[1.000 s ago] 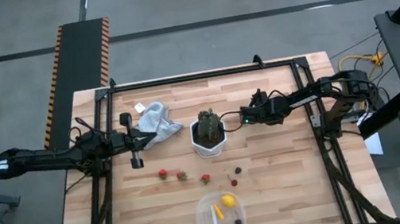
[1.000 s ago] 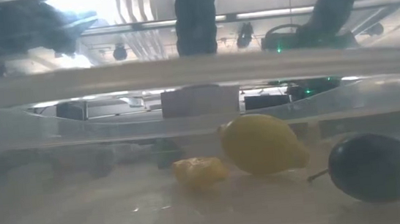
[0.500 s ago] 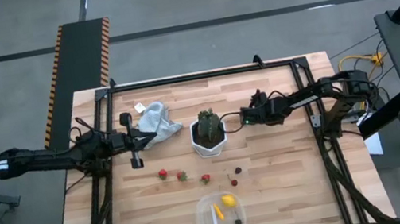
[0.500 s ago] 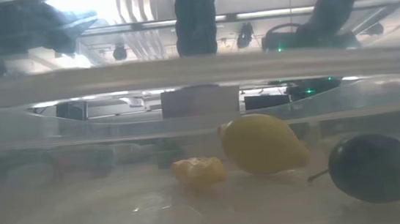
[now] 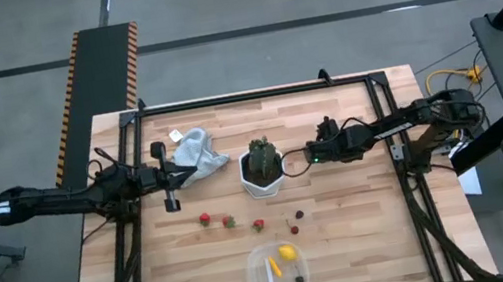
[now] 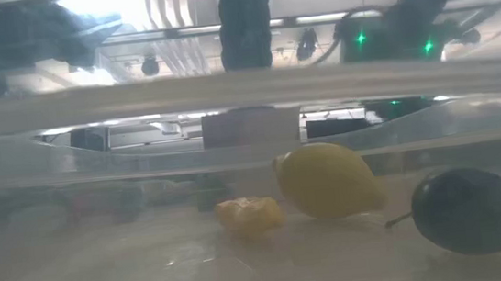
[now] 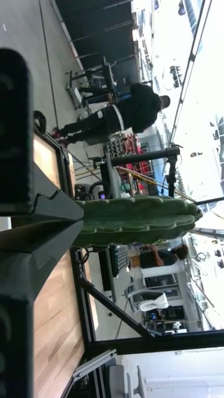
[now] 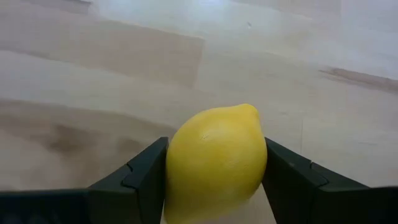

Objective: Pick and placing Produce into tupperware
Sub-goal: Put the yellow lemon into the transparent bin

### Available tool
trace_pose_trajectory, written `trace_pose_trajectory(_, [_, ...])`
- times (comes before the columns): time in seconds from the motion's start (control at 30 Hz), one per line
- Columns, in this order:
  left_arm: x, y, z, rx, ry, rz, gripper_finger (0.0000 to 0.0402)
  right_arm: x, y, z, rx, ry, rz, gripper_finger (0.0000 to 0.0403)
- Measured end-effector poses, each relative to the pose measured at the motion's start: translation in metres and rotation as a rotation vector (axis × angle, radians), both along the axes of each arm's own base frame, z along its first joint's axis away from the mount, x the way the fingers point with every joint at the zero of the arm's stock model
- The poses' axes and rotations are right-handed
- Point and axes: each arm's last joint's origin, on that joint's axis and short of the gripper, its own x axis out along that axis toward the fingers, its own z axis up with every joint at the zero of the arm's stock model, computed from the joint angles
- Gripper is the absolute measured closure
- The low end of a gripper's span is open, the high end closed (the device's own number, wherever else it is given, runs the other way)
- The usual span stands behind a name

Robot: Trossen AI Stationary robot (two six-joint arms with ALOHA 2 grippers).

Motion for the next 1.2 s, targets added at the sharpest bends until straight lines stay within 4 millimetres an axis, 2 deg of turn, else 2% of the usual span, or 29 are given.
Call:
trace_pose_trajectory(0.27, [0.0, 0.0, 0.0, 0.0, -0.001, -0.001, 0.0402, -0.006, 0.027, 0.031, -0.016, -0.115, 0.134, 0.0198])
trace_pose_trajectory(0.57, [0.0, 0.0, 0.0, 0.0, -0.003, -0.001, 0.0402, -0.025, 0.073, 0.078, -0.043, -0.317, 0.372, 0.0198])
trace_pose_trajectory(0.77, [0.0, 0.0, 0.0, 0.001, -0.004, -0.005, 0.0402, -0.03, 0.106, 0.101, -0.107, -0.364, 0.556, 0.0198])
trace_pose_trajectory(0.97, [0.0, 0.0, 0.003, 0.002, -0.017, -0.005, 0.0402, -0.026, 0.134, 0.117, -0.14, -0.365, 0.707, 0.0198])
trace_pose_trajectory(1.2, [-0.001, 0.0, 0.006, 0.003, -0.042, -0.004, 0.0402, -0.005, 0.168, 0.129, -0.168, -0.335, 0.837, 0.0198])
